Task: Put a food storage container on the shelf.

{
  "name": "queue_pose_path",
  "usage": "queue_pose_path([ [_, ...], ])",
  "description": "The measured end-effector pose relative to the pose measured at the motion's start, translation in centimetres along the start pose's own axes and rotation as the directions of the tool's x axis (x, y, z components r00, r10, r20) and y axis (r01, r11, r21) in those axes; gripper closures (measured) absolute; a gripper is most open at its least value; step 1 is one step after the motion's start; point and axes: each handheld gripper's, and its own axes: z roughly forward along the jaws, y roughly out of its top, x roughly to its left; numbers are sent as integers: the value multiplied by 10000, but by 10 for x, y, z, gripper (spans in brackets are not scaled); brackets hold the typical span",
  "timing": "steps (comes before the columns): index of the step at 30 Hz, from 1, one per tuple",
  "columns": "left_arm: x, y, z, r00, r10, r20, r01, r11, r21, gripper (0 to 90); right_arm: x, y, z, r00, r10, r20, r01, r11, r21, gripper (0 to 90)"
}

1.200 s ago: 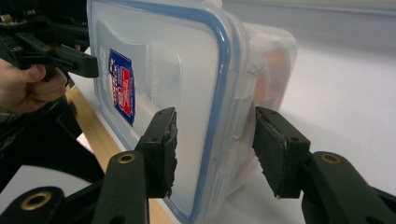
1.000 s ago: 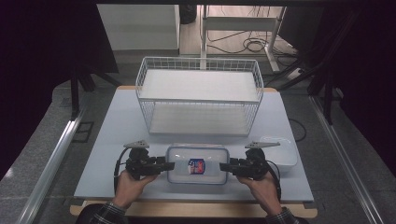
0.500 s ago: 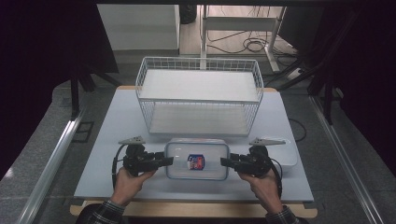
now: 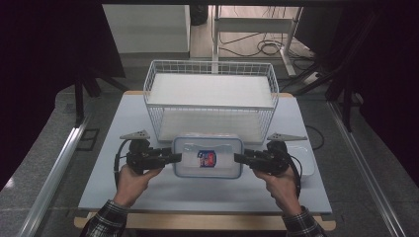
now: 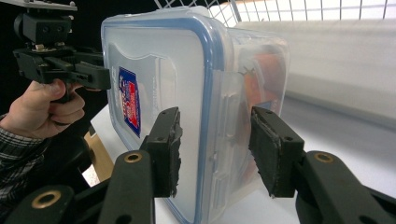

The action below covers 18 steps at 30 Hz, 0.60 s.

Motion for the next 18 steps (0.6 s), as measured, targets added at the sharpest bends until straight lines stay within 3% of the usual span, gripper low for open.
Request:
queue_pose_path([
  [5, -1, 12, -3, 10000, 59, -41, -60, 9999, -106, 509, 1, 14, -1, 10000, -46, -32, 45, 9998, -183, 540],
  [18, 0, 61, -13, 9994, 324, -81, -327, 9988, -359, 510, 1, 54, -5, 9998, -176, -26, 174, 9977, -656, 539],
])
